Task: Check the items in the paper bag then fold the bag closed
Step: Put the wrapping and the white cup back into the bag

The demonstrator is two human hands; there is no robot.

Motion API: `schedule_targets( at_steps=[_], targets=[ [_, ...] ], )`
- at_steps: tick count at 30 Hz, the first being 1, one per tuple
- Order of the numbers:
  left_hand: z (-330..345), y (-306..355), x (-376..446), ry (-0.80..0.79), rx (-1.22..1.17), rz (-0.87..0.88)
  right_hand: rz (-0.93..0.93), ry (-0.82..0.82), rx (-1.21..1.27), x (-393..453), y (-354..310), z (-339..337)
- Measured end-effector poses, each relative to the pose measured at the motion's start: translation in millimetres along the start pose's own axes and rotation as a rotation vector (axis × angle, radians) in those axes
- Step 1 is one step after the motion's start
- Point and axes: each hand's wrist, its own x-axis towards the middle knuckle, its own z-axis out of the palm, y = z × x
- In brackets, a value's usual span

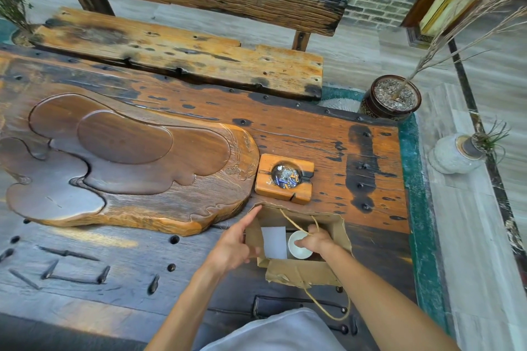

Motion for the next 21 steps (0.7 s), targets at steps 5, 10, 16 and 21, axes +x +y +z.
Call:
schedule_targets(
  at_steps=[5, 10, 16, 21],
  targets=[
    [1.1, 1.9, -2.5, -0.004, 0.037, 0.003, -0.127, -0.057, 0.080, -9.2, 2.9, -4.4],
    [2.1, 6.2, -5.1, -0.013, 0.077, 0.030, -0.257, -0.096, 0.052, -34.6, 6.7, -13.2],
    [0.5, 15.5, -11.2, -0.042, 0.318, 0.106, -0.421, -0.193, 0.027, -91.8, 12.3, -36.2],
    [3.6, 20.7, -17.8, -0.015, 0.438, 0.162, -0.453, -0.204, -0.021, -137.3, 27.5, -71.3]
  ],
)
